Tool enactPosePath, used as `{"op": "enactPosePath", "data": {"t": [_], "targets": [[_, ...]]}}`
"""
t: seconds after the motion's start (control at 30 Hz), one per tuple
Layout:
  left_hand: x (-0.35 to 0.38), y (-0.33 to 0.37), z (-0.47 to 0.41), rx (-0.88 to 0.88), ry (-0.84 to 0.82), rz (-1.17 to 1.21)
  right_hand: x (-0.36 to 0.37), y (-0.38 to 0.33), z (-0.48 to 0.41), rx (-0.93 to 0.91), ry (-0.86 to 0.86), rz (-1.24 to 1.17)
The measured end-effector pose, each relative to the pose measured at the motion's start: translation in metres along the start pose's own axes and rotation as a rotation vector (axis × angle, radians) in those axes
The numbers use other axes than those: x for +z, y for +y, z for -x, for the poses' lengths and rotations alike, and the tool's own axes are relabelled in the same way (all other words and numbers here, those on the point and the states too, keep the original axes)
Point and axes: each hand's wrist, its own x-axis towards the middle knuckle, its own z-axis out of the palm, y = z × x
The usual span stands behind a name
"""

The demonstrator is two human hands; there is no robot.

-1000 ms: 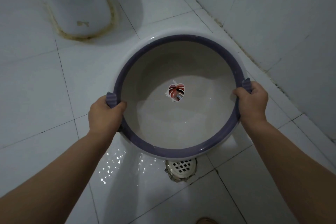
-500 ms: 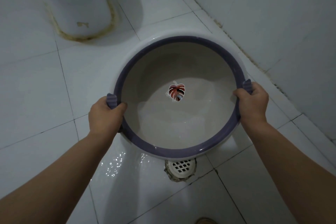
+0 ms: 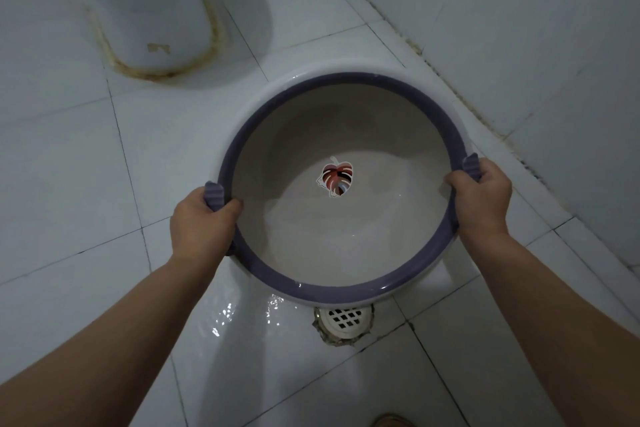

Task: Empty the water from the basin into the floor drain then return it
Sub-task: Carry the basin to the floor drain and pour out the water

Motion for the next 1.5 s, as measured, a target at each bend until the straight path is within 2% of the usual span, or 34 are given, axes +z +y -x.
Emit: {"op": "enactPosePath", "data": {"t": [1.1, 1.5], "targets": [[-0.0067, -0.0006, 0.0008, 0.03, 0.0, 0.001, -0.0004, -0.0067, 0.0024, -0.044, -0.004, 0.0], [-0.0088, -0.0009, 0.0063, 0.09, -0.013, -0.045, -0.0049, -0.0065, 0.0067, -0.056, -0.005, -0.042]]}}
